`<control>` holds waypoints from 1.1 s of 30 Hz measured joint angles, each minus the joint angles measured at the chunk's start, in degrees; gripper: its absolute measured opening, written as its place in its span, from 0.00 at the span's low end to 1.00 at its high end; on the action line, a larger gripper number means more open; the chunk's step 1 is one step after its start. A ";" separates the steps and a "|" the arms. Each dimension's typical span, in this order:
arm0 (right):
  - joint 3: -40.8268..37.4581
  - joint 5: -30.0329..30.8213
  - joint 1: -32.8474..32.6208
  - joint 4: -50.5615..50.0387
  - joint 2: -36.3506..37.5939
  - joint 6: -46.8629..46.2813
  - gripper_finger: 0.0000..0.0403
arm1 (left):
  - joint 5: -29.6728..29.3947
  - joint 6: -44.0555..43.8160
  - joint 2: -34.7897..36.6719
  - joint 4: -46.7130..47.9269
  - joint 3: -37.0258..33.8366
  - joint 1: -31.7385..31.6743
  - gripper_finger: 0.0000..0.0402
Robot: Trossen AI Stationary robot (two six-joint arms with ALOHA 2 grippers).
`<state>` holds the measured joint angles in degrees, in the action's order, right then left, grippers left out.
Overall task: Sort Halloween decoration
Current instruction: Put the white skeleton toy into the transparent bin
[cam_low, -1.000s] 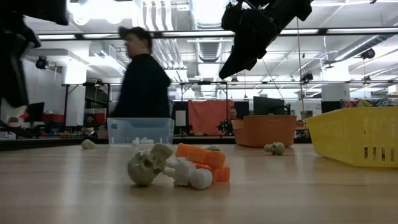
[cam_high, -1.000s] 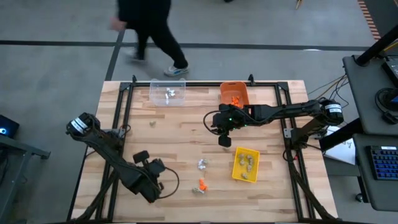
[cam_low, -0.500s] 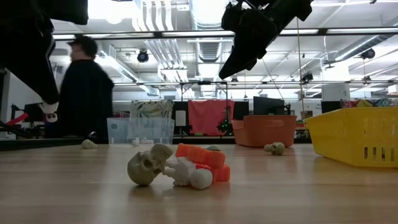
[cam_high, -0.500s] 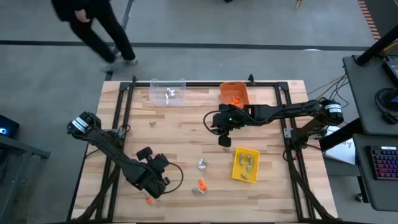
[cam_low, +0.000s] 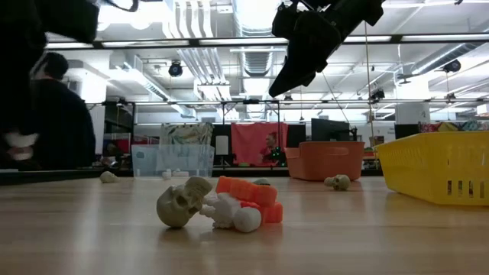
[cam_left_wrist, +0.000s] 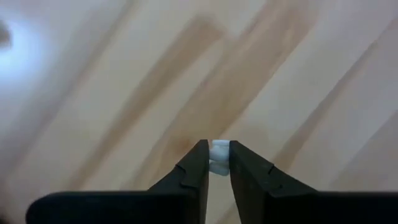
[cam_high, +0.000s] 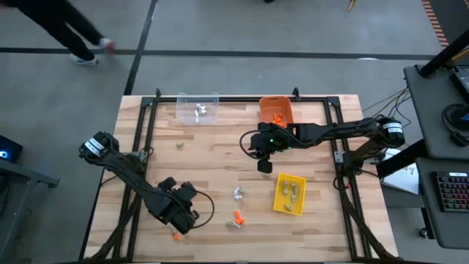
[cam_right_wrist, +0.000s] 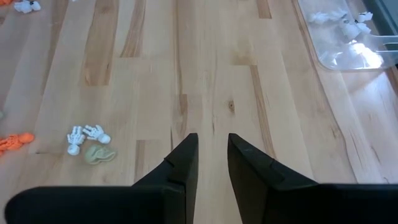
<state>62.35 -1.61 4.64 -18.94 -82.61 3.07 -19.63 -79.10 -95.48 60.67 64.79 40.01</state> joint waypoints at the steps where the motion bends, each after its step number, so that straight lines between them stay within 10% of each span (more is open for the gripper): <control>1: 0.00 0.00 0.00 0.00 0.00 0.00 0.19 | 2.24 -2.30 0.00 1.06 0.00 0.00 0.11; 17: -0.44 0.00 0.00 -0.03 0.01 0.17 0.19 | 5.57 -3.80 0.00 3.36 0.00 2.59 0.40; 33: -0.50 0.00 0.00 0.00 0.02 0.43 0.17 | 1.54 3.14 -0.20 -7.65 -9.63 6.84 0.40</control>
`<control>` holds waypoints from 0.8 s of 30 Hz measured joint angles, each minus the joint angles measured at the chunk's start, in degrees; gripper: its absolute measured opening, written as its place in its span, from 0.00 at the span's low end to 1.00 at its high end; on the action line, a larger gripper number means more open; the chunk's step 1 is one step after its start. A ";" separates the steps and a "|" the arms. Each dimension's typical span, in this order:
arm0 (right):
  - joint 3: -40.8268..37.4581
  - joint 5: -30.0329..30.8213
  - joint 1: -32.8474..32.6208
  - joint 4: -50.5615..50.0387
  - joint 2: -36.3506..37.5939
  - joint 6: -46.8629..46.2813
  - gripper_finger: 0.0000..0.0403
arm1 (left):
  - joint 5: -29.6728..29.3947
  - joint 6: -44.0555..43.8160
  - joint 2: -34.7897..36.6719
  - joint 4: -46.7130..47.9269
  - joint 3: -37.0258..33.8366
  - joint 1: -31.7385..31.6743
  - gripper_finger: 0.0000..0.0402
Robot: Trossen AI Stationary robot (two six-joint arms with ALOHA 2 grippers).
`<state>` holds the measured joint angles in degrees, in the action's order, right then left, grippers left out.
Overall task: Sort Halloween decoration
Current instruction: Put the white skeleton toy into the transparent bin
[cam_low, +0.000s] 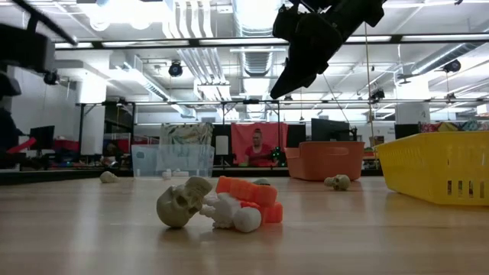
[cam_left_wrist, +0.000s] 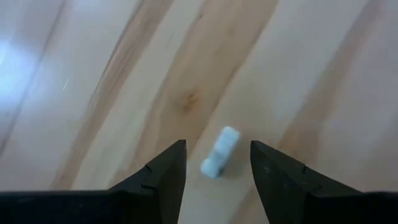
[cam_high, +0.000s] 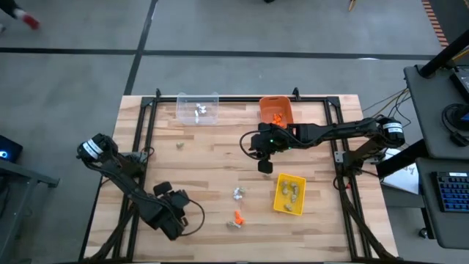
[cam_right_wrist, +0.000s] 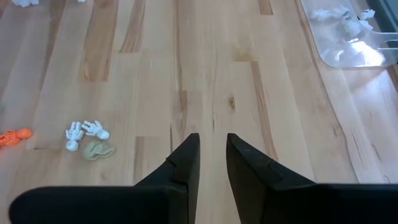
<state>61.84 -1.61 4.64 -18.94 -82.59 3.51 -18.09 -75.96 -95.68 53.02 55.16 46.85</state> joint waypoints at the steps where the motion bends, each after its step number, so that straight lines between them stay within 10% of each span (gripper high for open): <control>1: 0.00 0.00 0.00 0.00 0.00 -0.07 0.17 | 0.02 0.00 0.00 -0.17 -0.67 0.00 0.40; 14: 0.00 0.01 0.00 0.46 -0.01 0.13 0.17 | 0.89 3.04 0.11 -7.80 -6.12 0.11 0.37; 24: -0.02 0.00 0.00 0.45 0.00 0.16 0.19 | 1.03 3.42 0.55 -7.46 -6.08 0.03 0.03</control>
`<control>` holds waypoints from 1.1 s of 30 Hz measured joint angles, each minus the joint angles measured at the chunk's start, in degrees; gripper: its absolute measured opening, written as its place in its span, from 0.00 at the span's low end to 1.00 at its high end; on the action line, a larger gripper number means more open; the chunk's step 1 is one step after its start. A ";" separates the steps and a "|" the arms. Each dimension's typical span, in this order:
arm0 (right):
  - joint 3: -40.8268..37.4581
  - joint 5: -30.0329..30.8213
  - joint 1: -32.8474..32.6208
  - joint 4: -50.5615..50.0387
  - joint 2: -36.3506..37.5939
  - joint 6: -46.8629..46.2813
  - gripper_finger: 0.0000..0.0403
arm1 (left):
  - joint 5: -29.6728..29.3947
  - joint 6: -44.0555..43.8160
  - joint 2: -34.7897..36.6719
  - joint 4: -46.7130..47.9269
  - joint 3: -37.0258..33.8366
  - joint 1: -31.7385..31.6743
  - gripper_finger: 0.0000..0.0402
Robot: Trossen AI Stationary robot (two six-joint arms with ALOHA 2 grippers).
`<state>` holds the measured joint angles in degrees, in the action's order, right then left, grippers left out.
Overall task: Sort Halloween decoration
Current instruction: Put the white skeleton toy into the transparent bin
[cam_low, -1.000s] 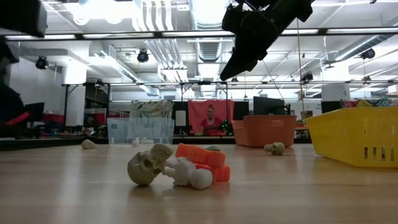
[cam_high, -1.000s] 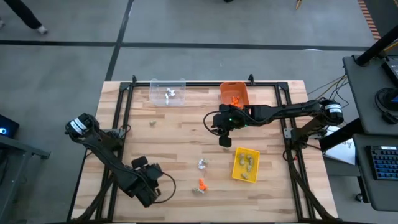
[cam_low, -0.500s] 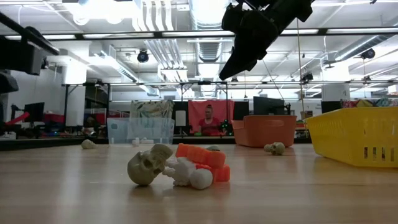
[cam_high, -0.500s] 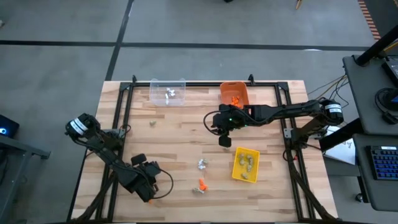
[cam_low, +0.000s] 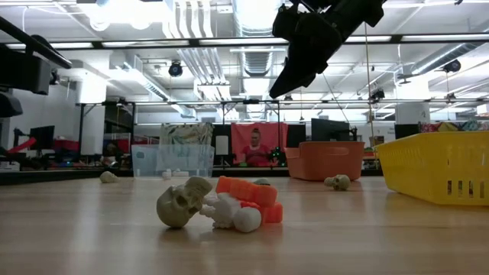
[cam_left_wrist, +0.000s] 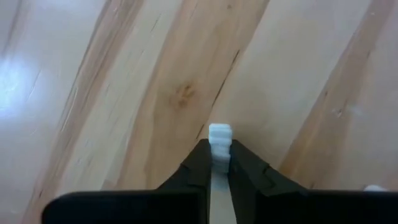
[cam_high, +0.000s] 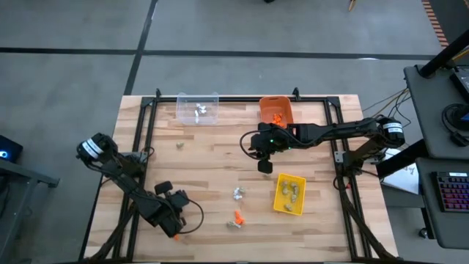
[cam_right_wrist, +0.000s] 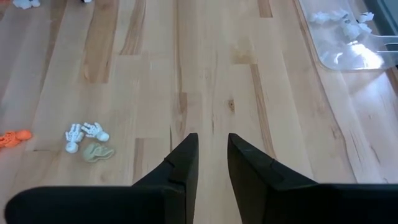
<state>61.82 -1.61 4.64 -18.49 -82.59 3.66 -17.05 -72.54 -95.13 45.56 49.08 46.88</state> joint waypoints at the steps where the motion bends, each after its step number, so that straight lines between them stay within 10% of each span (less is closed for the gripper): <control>1: 0.00 0.00 0.00 0.00 0.00 0.04 0.19 | -0.11 -0.21 0.29 0.01 -0.06 -0.06 0.03; 18: -0.02 0.02 0.00 0.00 0.00 0.04 0.17 | -28.98 16.29 16.56 -3.61 3.47 -12.55 0.01; 27: -0.02 0.04 0.00 0.51 0.00 -0.63 0.17 | -28.80 40.56 19.14 -11.01 3.49 -34.82 0.00; 33: -0.02 0.11 0.00 0.84 0.00 -0.67 0.16 | -15.34 57.27 19.10 -19.10 3.49 -52.95 0.00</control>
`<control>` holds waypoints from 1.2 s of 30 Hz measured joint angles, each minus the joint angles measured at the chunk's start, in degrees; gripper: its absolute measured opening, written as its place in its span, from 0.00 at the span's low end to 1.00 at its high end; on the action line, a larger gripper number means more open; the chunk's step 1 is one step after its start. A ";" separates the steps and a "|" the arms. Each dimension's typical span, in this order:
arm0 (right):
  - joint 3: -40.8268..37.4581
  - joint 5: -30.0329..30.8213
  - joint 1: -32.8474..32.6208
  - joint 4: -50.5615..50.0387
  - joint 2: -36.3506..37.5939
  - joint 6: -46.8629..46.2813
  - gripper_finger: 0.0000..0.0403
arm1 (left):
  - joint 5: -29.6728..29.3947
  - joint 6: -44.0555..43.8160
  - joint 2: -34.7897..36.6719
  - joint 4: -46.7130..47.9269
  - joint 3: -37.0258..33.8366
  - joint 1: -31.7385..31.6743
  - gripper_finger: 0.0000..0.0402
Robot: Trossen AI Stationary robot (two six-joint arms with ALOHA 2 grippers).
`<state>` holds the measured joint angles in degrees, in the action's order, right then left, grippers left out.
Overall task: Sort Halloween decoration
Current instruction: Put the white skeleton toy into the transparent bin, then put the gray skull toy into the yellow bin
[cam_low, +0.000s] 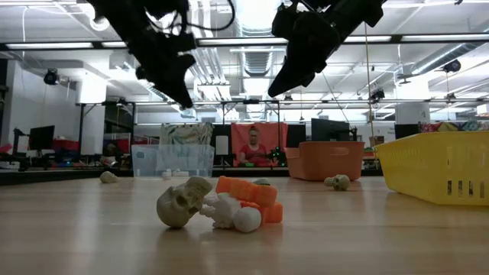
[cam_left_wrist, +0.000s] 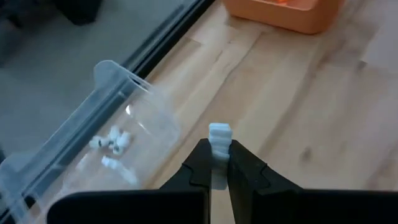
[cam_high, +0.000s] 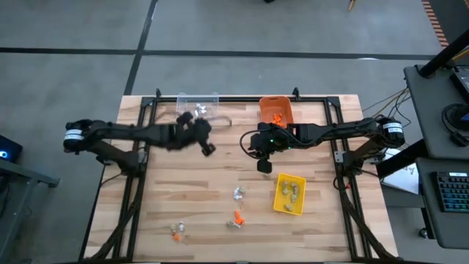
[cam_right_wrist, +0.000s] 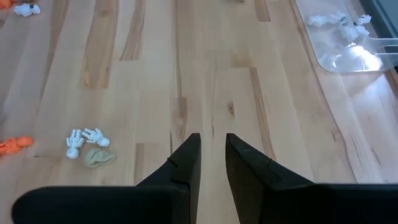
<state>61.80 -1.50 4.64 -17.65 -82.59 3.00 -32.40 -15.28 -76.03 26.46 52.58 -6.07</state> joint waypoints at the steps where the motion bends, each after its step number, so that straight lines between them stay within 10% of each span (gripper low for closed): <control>1: 0.00 0.01 0.00 0.00 0.00 -0.18 0.16 | 3.02 2.32 0.00 -1.22 0.00 -3.06 0.00; 7: 0.00 0.02 0.00 0.09 0.00 -0.86 0.16 | 16.85 8.83 -0.02 -4.00 0.00 -20.79 0.00; 16: 0.00 0.05 0.00 0.48 0.00 -1.04 0.16 | 18.44 13.94 -0.42 -5.37 0.00 -35.02 0.00; 36: 0.00 0.12 0.16 2.15 0.00 0.10 0.16 | 18.00 12.54 -5.70 -5.34 0.00 -37.08 0.25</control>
<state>61.80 -1.37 4.81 -15.50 -82.59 3.09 -14.39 -2.74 -81.72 21.12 52.58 -43.15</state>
